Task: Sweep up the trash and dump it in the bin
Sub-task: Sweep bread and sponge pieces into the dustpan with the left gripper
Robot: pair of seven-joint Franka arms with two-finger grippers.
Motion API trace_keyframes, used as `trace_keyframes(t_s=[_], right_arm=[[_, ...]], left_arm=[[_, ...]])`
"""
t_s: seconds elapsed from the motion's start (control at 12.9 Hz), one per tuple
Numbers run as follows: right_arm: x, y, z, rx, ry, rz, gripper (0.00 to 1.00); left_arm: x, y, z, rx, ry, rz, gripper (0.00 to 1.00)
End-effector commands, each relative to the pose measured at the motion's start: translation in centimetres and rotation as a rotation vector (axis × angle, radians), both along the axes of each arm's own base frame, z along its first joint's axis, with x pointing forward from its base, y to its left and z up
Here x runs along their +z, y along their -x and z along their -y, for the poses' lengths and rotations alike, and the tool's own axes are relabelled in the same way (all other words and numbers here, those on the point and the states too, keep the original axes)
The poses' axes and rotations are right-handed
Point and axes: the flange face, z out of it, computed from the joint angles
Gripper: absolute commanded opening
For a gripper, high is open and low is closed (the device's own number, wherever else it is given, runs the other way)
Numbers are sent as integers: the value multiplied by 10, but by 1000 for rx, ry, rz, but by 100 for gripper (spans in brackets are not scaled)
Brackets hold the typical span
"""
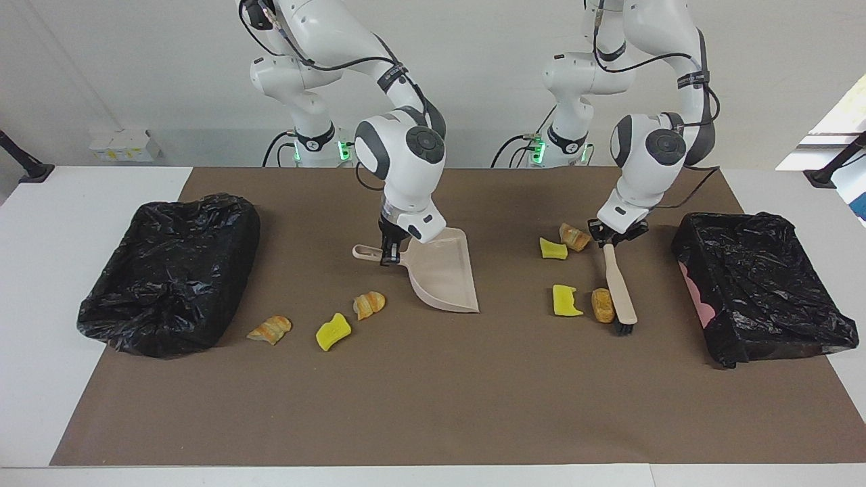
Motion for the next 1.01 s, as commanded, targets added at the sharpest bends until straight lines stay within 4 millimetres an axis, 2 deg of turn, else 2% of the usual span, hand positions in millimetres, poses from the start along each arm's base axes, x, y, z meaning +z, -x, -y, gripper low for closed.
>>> trace_keyframes(t_s=[0.0, 0.31, 0.78, 0.93], right_arm=[[0, -1, -1, -18, 11, 19, 0], [0, -1, -1, -35, 12, 22, 0], [0, 3, 1, -36, 27, 9, 0], [0, 2, 2, -37, 26, 10, 0]], left_arm=[[4, 14, 26, -56, -10, -19, 0], [4, 28, 59, -82, 8, -55, 0], [12, 69, 155, -35, 63, -73, 0], [16, 81, 177, -4, 58, -68, 0]])
